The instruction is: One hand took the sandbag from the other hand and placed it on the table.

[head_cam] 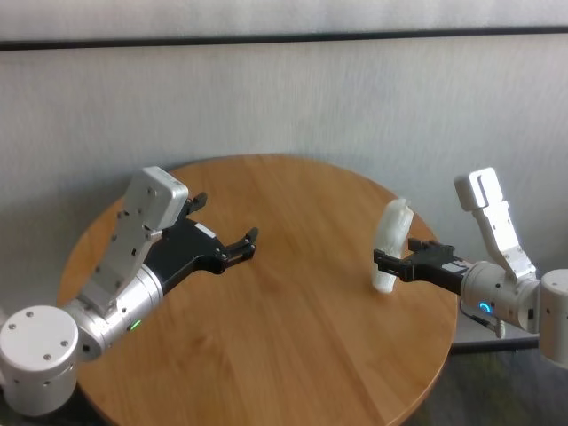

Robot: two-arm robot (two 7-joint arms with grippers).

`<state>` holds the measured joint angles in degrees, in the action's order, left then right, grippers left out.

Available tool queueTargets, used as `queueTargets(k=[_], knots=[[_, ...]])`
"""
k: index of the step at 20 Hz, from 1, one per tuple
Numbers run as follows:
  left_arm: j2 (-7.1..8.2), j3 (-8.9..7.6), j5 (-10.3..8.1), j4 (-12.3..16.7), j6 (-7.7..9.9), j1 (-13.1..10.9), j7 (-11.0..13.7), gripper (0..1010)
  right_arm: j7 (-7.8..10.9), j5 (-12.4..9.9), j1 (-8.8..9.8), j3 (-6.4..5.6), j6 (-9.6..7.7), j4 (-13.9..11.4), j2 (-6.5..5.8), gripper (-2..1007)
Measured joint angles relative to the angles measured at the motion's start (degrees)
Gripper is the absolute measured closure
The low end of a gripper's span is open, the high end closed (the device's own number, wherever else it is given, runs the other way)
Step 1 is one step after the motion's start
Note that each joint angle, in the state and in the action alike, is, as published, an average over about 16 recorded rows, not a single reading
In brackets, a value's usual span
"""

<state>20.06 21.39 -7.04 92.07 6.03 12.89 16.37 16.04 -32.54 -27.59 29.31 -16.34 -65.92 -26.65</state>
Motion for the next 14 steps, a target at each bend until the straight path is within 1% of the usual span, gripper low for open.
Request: queueTargets(k=[4, 8, 11, 14], knots=[[0.0, 0.0, 0.0, 0.0, 0.0, 0.0, 0.0, 9, -0.04, -0.01, 0.02, 0.02, 0.06, -0.02, -0.01, 155], [0.0, 0.0, 0.0, 0.0, 0.0, 0.0, 0.0, 9, -0.07, -0.03, 0.04, 0.03, 0.14, -0.04, -0.03, 73], [0.0, 0.0, 0.0, 0.0, 0.0, 0.0, 0.0, 9, -0.08, -0.05, 0.04, 0.03, 0.18, -0.06, -0.04, 31], [0.0, 0.0, 0.0, 0.0, 0.0, 0.0, 0.0, 9, -0.09, -0.06, 0.05, 0.04, 0.22, -0.07, -0.04, 10]])
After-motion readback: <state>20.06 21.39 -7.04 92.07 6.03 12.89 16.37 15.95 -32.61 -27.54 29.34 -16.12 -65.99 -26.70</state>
